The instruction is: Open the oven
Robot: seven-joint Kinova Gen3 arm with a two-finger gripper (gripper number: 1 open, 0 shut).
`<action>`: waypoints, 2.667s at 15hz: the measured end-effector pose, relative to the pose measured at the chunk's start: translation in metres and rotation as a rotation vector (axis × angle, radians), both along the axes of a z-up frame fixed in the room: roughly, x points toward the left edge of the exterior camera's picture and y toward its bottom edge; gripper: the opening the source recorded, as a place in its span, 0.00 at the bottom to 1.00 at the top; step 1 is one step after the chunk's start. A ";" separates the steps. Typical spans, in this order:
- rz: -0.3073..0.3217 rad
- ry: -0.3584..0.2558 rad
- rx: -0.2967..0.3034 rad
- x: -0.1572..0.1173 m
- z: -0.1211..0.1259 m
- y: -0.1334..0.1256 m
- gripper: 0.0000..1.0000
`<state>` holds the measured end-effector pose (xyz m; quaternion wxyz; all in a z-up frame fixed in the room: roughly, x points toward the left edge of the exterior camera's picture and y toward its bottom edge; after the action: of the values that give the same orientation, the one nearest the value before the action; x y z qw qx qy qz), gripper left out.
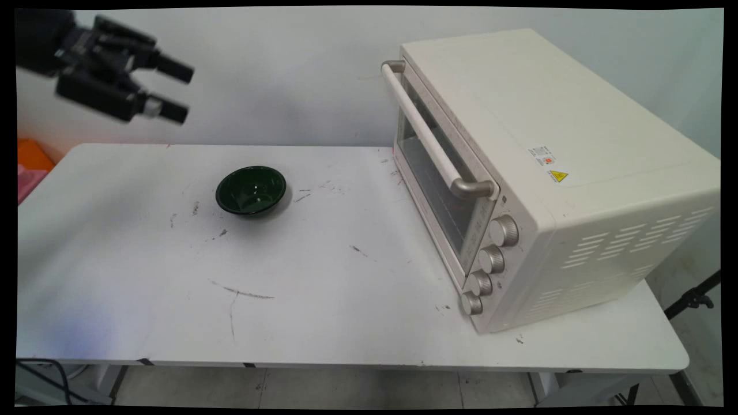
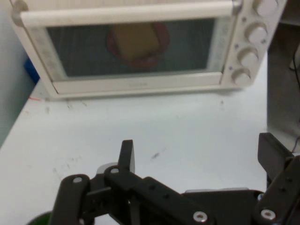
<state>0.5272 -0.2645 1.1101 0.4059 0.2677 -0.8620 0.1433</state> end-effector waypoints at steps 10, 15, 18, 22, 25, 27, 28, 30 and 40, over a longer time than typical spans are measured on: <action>0.064 -0.028 0.030 -0.095 0.046 -0.094 1.00; 0.076 -0.086 0.047 -0.151 0.045 -0.145 1.00; 0.051 -0.133 0.053 -0.178 0.038 -0.165 1.00; 0.023 -0.184 0.069 -0.209 0.031 -0.188 1.00; 0.000 -0.221 0.094 -0.233 0.023 -0.206 1.00; -0.012 -0.243 0.110 -0.245 0.016 -0.215 1.00; -0.016 -0.251 0.117 -0.249 0.013 -0.218 1.00; -0.025 -0.266 0.132 -0.257 0.007 -0.225 1.00; -0.030 -0.282 0.179 -0.281 -0.014 -0.237 0.00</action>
<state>0.2465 -0.5017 1.0963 0.2577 0.2672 -0.9235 0.0962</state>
